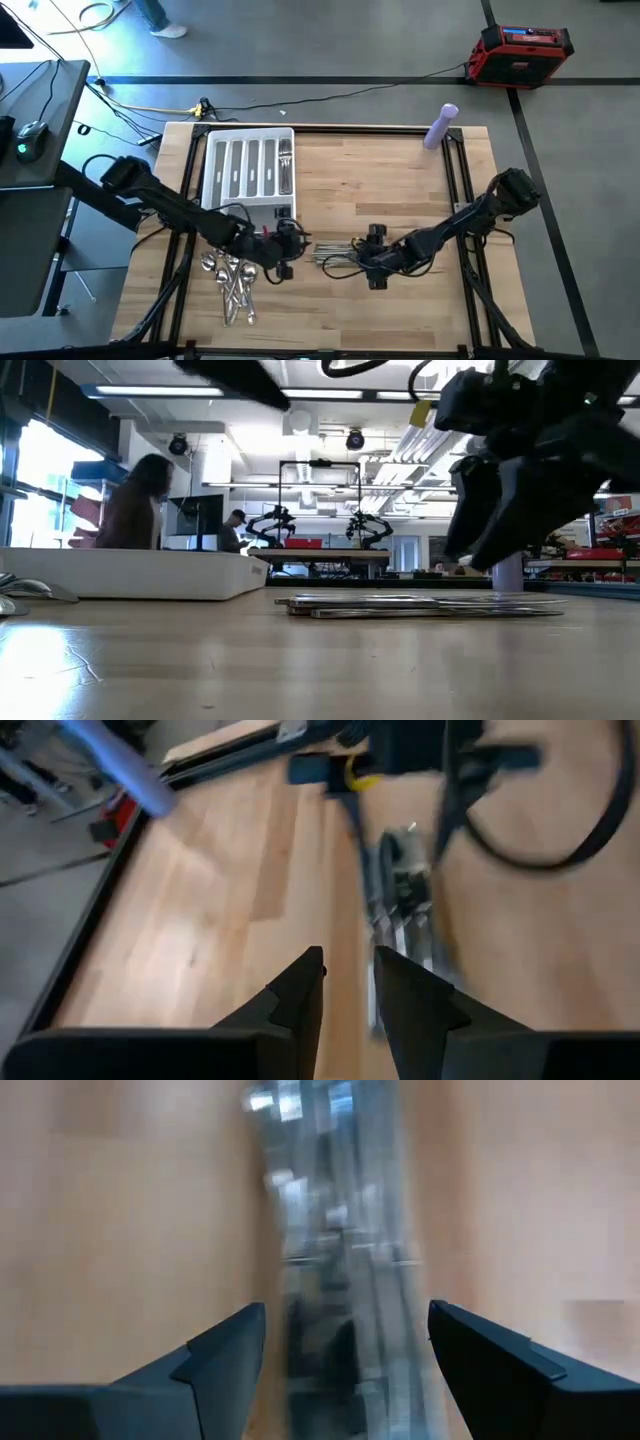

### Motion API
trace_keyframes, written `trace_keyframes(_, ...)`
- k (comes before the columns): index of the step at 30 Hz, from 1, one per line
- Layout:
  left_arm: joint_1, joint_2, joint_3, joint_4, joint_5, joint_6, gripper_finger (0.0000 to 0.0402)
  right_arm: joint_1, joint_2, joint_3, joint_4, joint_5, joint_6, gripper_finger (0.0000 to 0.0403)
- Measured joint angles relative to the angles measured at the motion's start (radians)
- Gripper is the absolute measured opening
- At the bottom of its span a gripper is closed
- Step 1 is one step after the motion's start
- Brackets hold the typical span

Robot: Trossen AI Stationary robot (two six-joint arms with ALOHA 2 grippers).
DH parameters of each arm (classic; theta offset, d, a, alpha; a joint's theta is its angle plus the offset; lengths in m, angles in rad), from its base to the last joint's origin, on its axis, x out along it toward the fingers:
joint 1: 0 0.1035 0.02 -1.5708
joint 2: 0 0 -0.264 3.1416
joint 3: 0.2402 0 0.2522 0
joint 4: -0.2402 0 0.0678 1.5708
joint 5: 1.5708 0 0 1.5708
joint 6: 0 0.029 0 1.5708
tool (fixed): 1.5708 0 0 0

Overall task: Sort silverware
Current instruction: Put the knife in the silverware tray

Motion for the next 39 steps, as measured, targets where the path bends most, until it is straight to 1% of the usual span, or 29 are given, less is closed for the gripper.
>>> trace_keyframes(2, -0.001, 0.048, 0.049, 0.007, 0.040, 0.028, 0.0075, 0.036, -0.024, -0.001, -0.044, 0.146, 0.037, 0.0263)
trace_keyframes(5, -0.011, 0.146, 0.100, 0.017, 0.089, 0.069, 0.0075, 0.105, -0.086, 0.000, -0.133, 0.307, 0.144, 0.0263)
trace_keyframes(7, -0.013, 0.213, 0.118, 0.054, 0.131, 0.073, 0.0075, 0.162, -0.130, 0.000, -0.192, 0.403, 0.233, 0.0263)
trace_keyframes(10, -0.003, 0.317, 0.136, 0.119, 0.183, 0.089, 0.0076, 0.258, -0.192, 0.000, -0.250, 0.517, 0.369, 0.0263)
trace_keyframes(12, 0.018, 0.371, 0.153, 0.101, 0.221, 0.088, 0.0083, 0.314, -0.209, 0.000, -0.260, 0.569, 0.443, 0.0263)
trace_keyframes(14, 0.046, 0.406, 0.175, 0.090, 0.284, 0.064, 0.0097, 0.364, -0.211, 0.000, -0.255, 0.610, 0.494, 0.0263)
trace_keyframes(17, 0.092, 0.430, 0.195, 0.083, 0.374, 0.056, 0.0126, 0.425, -0.194, 0.001, -0.231, 0.648, 0.562, 0.0263)
trace_keyframes(22, 0.157, 0.462, 0.198, 0.072, 0.479, 0.073, 0.0177, 0.481, -0.144, 0.001, -0.201, 0.649, 0.623, 0.0263)
trace_keyframes(25, 0.175, 0.484, 0.198, 0.070, 0.483, 0.097, 0.0194, 0.490, -0.119, 0.001, -0.173, 0.637, 0.636, 0.0263)
trace_keyframes(29, 0.174, 0.506, 0.198, 0.070, 0.449, 0.117, 0.0195, 0.496, -0.104, 0.001, -0.159, 0.626, 0.638, 0.0263)
trace_keyframes(36, 0.163, 0.500, 0.198, 0.077, 0.402, 0.083, 0.0185, 0.493, -0.103, 0.001, -0.158, 0.635, 0.615, 0.0263)
trace_keyframes(39, 0.164, 0.514, 0.198, 0.070, 0.438, 0.074, 0.0184, 0.493, -0.103, 0.001, -0.159, 0.635, 0.614, 0.0263)
